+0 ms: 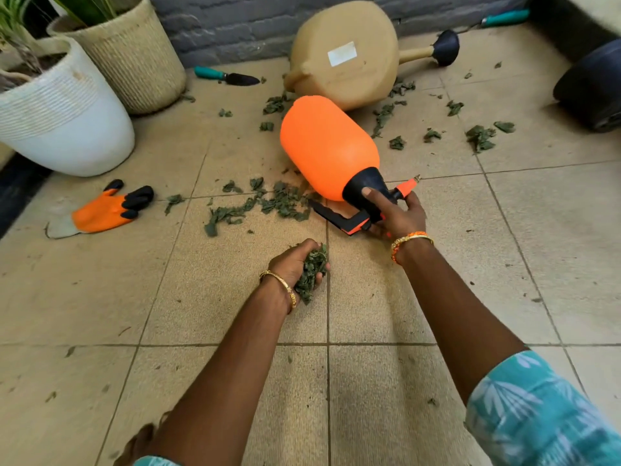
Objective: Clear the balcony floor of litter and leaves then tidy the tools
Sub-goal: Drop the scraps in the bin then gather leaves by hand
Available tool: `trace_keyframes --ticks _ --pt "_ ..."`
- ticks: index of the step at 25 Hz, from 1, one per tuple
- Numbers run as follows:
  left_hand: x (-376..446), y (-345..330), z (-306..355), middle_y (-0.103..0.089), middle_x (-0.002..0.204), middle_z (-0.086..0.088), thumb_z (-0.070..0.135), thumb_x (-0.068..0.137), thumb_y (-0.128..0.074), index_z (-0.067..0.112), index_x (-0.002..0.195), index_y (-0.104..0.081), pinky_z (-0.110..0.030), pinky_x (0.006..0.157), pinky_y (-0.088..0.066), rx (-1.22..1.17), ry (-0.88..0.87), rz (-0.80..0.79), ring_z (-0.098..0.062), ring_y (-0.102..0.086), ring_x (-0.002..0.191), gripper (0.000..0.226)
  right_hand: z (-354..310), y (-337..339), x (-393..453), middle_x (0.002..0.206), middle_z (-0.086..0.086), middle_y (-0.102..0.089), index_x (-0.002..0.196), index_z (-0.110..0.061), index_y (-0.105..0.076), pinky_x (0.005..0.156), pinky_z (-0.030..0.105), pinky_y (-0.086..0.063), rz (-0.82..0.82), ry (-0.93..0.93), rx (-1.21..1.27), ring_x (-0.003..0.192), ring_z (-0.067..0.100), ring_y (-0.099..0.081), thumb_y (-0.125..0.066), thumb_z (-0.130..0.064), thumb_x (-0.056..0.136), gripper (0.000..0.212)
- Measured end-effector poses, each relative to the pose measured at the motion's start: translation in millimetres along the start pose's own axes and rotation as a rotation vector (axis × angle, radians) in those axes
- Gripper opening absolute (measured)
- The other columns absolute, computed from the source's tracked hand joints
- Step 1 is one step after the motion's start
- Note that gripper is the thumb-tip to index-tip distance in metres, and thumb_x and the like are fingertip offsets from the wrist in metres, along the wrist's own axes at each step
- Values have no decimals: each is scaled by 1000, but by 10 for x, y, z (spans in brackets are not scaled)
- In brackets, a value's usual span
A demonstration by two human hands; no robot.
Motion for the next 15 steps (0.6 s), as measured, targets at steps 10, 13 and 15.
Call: trace_keyframes --ticks 10,13,15 --pt "-30 -367 321 -61 49 -7 17 85 -64 8 71 -58 -17 40 -43 232 -59 18 -19 -55 55 17 88 1111 -327 111 12 -61 101 -16 -51 49 26 -55 385 20 309 85 24 -65 -78 -22 74 38" --pt "7 -518 569 -61 47 -4 22 89 -58 9 74 -56 -17 41 -42 403 -30 -69 -13 -53 46 21 31 1282 -358 118 11 -60 101 -18 -54 78 38 -56 535 30 189 98 26 -62 -81 -34 70 44" --pt "3 -593 821 -62 49 -4 25 91 -55 11 75 -56 -17 45 -41 533 -33 -122 -10 -51 37 22 -84 1268 -438 124 14 -53 119 -11 -47 94 44 -45 772 -13 -114 110 31 -54 -78 -36 70 63"
Point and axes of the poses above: each hand's wrist, its own x-axis towards the middle knuckle, its own y-axis out of the back of the hand, z = x × y, the point moved 3 cm from there along x, towards the middle knuckle
